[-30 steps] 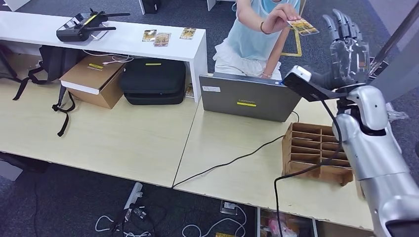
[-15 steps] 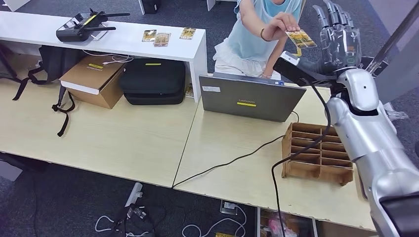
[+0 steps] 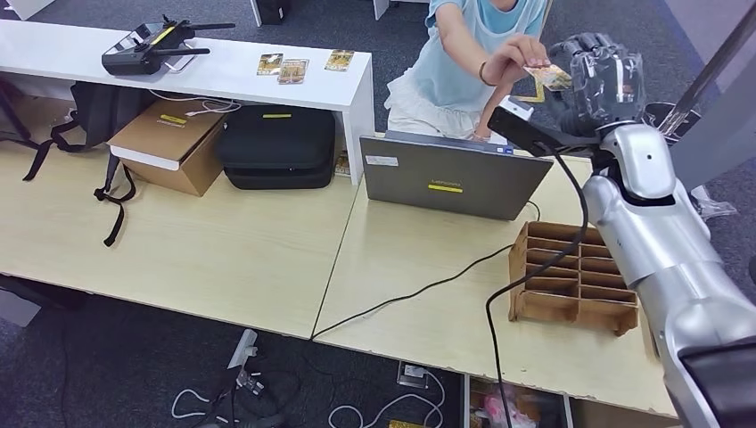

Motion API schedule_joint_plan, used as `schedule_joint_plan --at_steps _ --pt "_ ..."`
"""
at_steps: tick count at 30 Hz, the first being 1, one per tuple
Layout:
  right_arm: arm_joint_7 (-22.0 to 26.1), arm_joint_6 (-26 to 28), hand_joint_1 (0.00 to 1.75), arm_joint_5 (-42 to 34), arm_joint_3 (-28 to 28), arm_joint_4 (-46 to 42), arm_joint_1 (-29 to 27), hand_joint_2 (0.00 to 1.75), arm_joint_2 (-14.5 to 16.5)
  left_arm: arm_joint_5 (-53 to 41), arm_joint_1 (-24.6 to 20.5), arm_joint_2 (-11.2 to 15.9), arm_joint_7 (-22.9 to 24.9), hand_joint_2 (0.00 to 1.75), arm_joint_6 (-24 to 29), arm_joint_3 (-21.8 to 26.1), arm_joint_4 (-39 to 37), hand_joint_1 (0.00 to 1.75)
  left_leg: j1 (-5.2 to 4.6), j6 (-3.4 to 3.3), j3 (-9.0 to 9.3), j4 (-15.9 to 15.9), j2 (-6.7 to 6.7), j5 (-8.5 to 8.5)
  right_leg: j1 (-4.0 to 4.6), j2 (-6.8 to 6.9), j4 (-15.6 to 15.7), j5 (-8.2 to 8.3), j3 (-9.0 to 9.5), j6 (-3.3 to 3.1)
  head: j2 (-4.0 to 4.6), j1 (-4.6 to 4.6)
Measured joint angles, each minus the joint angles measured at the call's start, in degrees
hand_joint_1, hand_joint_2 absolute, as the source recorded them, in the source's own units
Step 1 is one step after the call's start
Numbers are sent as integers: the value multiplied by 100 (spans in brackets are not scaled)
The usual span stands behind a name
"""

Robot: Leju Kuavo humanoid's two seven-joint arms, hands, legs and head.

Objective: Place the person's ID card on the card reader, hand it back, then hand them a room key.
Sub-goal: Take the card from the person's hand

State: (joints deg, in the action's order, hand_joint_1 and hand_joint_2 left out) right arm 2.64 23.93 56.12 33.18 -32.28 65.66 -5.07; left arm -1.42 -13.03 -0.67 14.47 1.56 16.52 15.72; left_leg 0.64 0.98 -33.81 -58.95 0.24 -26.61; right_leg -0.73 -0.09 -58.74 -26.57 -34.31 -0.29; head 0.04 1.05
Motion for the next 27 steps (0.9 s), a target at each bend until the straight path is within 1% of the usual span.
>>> schedule_joint_plan --at_steps 14,19,23,27 --pt "91 76 175 -11 -51 72 11 175 10 50 -19 -19 0 175 88 -9 0 0 0 0 0 -1 0 0 0 -1 0 0 0 0 0 -1" --pt "172 32 175 -160 -139 64 6 175 17 87 -17 -19 0 175 105 -9 0 0 0 0 0 -1 0 0 0 0 0 0 0 0 0 -1" --pt "194 -246 175 -496 -329 -5 -33 175 4 133 -11 -18 0 175 100 -9 0 0 0 0 1 -1 -1 0 0 -1 0 0 -1 0 0 1" --pt "96 -821 175 -1104 -667 -182 -119 175 -122 142 -1 -16 0 175 63 -12 0 0 0 0 0 -3 4 0 0 3 1 0 -3 0 0 0"
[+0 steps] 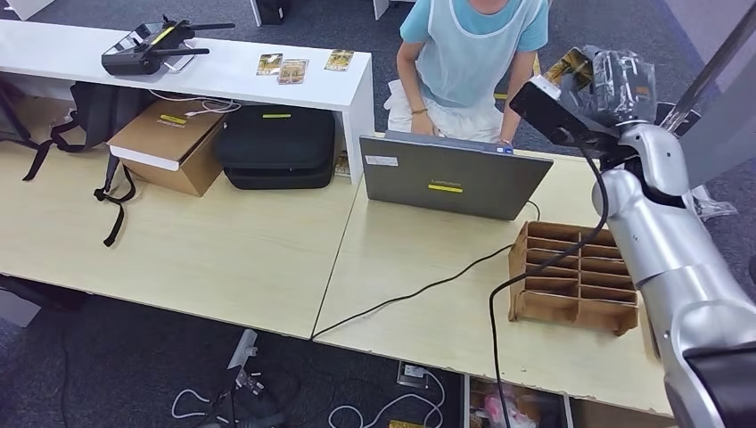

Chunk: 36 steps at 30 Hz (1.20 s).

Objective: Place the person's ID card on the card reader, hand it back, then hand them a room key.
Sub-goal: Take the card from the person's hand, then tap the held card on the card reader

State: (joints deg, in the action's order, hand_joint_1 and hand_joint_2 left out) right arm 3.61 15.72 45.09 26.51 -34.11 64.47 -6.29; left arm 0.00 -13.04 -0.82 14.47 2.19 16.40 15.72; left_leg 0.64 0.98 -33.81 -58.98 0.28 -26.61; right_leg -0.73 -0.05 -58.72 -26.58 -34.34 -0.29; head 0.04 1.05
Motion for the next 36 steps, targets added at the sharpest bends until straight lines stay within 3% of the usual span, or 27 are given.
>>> schedule_joint_plan --at_steps 4,10,16,23,30,36 --pt "-146 -877 175 -836 -453 -261 -88 175 -313 1 37 15 0 175 -44 -30 0 0 -1 -1 -4 -2 12 0 -1 12 1 0 0 0 0 0" --pt "-494 -2038 175 -1866 -1009 -601 -212 175 -1052 15 126 46 0 175 -89 -76 0 0 -2 -5 -10 -7 23 -4 -2 19 8 -1 0 2 0 1" --pt "-708 -2579 175 -2570 -1362 -733 -451 175 -1981 49 214 73 0 175 -75 -82 0 0 -1 -11 -13 -9 36 -8 -1 33 14 -4 3 7 0 1" --pt "-765 -2779 175 -3750 -1987 -1401 -1828 175 -2954 40 299 98 0 175 -78 -80 0 0 0 -22 -20 -8 51 -16 1 52 18 -11 5 14 0 0" --pt "-885 -2860 175 -4312 -2769 -1994 -3385 175 -3218 4 319 134 0 175 -114 -70 0 0 0 -24 -23 -4 48 -18 0 50 16 -14 3 17 0 1" --pt "-936 -2883 175 -4302 -2999 -2109 -4053 175 -3195 -4 321 139 0 175 -115 -60 0 0 0 -24 -23 -2 44 -17 0 47 15 -14 4 17 0 1"
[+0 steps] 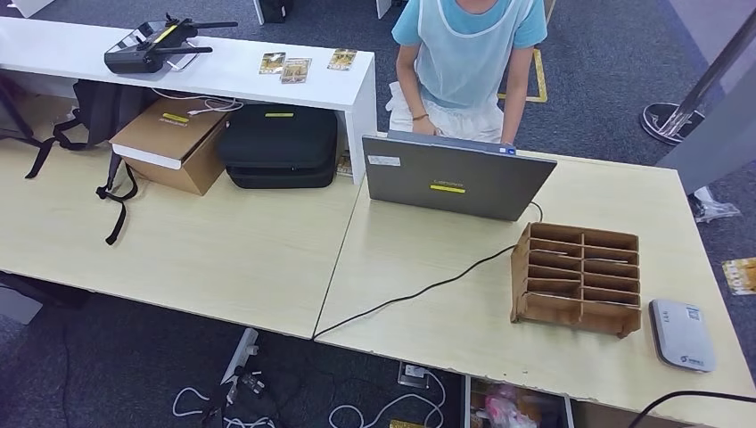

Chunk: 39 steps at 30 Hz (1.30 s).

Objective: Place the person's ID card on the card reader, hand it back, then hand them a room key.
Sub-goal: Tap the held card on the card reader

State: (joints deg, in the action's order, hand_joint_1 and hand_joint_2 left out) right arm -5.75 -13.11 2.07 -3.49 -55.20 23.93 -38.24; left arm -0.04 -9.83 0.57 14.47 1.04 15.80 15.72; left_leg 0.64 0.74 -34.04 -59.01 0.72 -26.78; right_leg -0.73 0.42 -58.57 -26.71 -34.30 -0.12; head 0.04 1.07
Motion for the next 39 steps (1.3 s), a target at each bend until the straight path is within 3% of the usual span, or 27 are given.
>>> schedule_joint_plan --at_steps 5,24,39 --pt "-46 66 175 227 -28 -38 -262 175 157 0 0 -1 0 175 -8 49 0 0 0 0 1 0 -2 0 -1 -2 -1 0 0 0 0 0" --pt "-136 257 175 918 -3 438 -251 175 1004 88 42 1 0 175 40 304 0 0 0 1 0 1 -5 1 0 -5 -1 0 0 0 0 1" --pt "-164 388 175 1113 -38 732 -219 175 1188 54 74 11 0 175 56 424 0 0 -1 1 1 1 -5 1 -1 -5 0 0 -2 0 0 1"
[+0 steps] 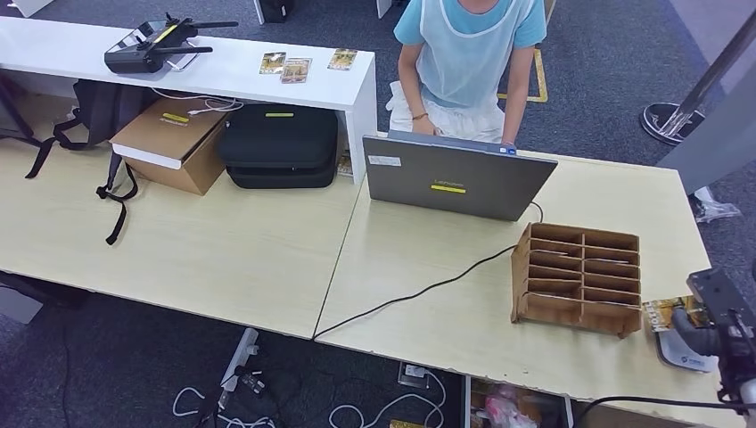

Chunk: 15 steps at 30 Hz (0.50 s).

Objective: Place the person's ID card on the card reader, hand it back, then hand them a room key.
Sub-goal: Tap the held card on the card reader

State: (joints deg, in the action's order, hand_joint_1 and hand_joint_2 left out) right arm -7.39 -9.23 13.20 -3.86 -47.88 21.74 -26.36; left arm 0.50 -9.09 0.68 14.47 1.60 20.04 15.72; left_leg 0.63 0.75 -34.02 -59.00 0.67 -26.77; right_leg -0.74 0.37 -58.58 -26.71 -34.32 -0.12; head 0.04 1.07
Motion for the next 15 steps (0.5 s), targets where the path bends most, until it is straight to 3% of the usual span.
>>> schedule_joint_plan --at_steps 15 --pt "-37 173 175 -20 -569 43 -392 175 2 -161 -13 -2 0 175 -27 0 0 0 0 0 1 0 0 0 0 -1 0 0 0 0 0 0"
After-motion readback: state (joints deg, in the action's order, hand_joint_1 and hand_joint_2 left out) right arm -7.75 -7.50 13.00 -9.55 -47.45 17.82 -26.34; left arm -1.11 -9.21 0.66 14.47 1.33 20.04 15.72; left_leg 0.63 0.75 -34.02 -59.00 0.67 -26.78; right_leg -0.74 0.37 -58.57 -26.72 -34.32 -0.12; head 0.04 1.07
